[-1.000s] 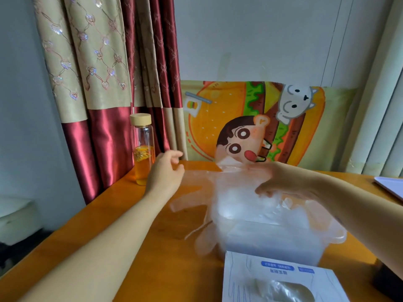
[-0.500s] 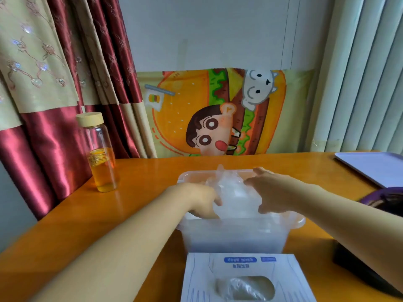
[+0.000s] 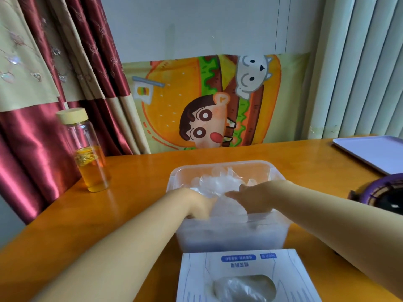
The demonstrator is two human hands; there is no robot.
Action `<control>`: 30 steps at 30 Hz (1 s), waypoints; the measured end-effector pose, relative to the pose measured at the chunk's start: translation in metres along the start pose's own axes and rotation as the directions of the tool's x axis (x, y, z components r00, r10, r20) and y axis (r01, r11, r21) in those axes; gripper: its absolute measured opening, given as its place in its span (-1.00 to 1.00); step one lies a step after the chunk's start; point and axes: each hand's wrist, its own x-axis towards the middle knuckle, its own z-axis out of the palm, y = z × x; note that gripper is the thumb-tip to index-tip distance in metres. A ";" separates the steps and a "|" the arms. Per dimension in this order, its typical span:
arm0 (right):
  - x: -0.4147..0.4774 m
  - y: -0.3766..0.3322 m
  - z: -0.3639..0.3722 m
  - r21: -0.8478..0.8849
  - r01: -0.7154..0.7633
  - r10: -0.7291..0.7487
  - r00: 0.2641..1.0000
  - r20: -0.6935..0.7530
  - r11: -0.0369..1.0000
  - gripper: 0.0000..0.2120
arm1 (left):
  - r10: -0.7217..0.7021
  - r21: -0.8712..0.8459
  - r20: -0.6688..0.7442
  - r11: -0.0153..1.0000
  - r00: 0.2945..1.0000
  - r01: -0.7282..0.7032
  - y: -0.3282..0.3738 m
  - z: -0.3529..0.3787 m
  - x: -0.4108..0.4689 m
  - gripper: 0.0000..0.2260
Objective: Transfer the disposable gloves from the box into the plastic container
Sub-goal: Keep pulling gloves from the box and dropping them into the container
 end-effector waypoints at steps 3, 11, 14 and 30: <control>0.005 0.000 0.004 0.005 -0.023 0.023 1.000 0.022 1.000 -0.39 | 0.018 0.006 0.017 1.000 1.000 -0.018 0.002 0.000 0.001 -0.37; -0.004 -0.004 0.005 0.019 -0.007 0.006 0.997 0.073 1.000 -0.47 | 0.000 0.019 0.059 1.000 0.998 -0.001 0.007 0.004 -0.010 -0.56; -0.017 -0.002 -0.001 0.045 0.022 -0.023 0.999 0.028 0.999 -0.38 | -0.016 -0.034 0.026 0.999 1.000 0.016 0.007 -0.001 -0.022 -0.59; -0.149 -0.039 0.022 0.178 0.383 -0.252 0.827 -0.502 0.906 -0.83 | -0.255 -0.635 -0.677 0.676 0.690 -0.373 -0.013 0.026 -0.122 -0.82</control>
